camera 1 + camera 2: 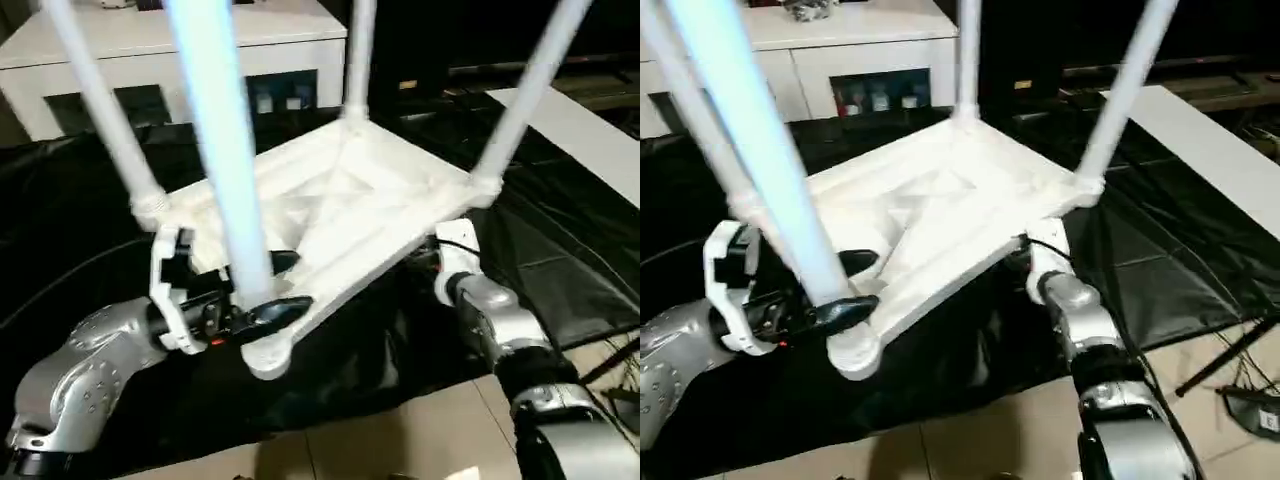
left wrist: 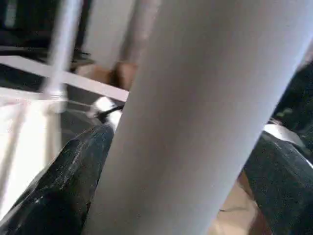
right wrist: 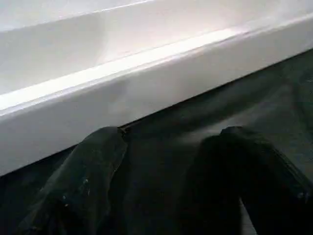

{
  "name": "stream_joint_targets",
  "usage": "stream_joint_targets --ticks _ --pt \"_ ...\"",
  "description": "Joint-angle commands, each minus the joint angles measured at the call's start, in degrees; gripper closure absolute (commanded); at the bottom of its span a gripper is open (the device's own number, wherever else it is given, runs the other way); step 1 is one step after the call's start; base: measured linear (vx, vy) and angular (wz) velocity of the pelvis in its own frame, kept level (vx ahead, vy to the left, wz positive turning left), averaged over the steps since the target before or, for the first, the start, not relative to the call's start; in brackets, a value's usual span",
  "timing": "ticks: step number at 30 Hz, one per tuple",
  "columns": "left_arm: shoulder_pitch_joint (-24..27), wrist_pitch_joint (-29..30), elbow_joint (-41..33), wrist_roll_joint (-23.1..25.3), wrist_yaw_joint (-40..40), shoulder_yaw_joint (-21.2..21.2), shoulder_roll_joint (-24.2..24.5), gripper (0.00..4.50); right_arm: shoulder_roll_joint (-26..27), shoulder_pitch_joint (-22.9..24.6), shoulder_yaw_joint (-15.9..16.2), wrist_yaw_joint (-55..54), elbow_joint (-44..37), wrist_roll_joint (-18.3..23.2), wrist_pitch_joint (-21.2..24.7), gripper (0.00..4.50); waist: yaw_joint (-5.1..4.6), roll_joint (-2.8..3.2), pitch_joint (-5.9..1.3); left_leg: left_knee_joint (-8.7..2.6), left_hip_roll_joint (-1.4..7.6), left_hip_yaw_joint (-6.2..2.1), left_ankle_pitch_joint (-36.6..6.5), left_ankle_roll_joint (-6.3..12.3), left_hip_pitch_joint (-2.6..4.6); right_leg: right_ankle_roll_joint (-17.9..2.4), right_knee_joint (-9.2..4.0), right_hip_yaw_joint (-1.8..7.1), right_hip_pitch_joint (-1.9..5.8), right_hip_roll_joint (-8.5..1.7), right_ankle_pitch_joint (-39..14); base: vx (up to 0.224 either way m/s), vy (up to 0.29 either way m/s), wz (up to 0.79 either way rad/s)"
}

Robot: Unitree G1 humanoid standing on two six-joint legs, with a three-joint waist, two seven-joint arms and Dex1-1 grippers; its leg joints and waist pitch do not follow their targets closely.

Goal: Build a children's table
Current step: Rotate table base

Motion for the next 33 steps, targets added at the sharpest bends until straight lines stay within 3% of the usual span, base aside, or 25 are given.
stream_joint_targets --ticks 1,6,15,16,26,33 --pt "-1.57 0.53 -2.35 -0.72 -0.61 -1.50 -0.46 0.02 1.84 -1.90 2.40 3.25 1.12 0.32 -1.35 0.81 0.08 -0.07 -3.29 -4.13 1.28 -0.68 -14.41 -1.05 0.38 -12.50 -3.82 1.80 2.49 -2.30 -11.69 0.000 0.000 0.00" --pt "-1.74 0.60 -2.48 0.33 -0.68 -2.95 -1.46 0.02 3.90 -3.27 3.96 5.53 4.88 -1.06 -3.98 0.81 -0.90 -0.22 -3.41 -3.88 1.31 -0.68 -13.21 -0.07 0.24 -14.02 -3.70 1.72 2.69 -2.42 -10.87 0.000 0.000 0.00" --pt "-4.18 -1.49 -0.68 3.19 0.56 -6.13 -4.74 0.02 7.06 -4.36 5.37 9.30 8.00 -1.96 -7.77 0.81 -1.16 -0.18 -3.23 -4.01 1.54 -0.68 -15.80 -0.14 0.63 -13.84 -4.00 1.75 2.39 -2.41 -13.65 0.000 0.000 0.00" --pt "-4.80 -1.46 -0.42 3.29 0.60 -6.57 -5.31 0.02 7.30 -4.16 5.68 9.89 7.89 -2.07 -8.00 0.81 -1.17 0.04 -3.24 -4.07 1.51 -0.74 -16.09 -0.35 0.64 -13.82 -3.99 1.73 2.42 -2.39 -13.89 0.000 0.000 0.00" --pt "-9.46 -2.72 2.02 5.55 0.33 -9.73 -9.78 0.02 9.57 -3.12 7.54 13.87 7.79 -3.40 -9.97 0.81 -1.83 -0.16 -3.46 -3.89 1.58 -0.75 -14.46 0.79 0.38 -15.60 -3.81 1.66 2.67 -2.46 -10.15 0.000 0.000 0.00" --pt "-12.50 -7.33 6.57 9.96 2.23 -10.82 -13.47 0.02 10.33 -2.84 8.32 14.97 7.55 -3.84 -10.57 0.81 -1.99 -0.28 -3.32 -4.00 1.68 -0.81 -15.77 1.15 0.48 -15.38 -4.17 1.65 2.58 -2.51 -12.07 0.000 0.000 0.00"
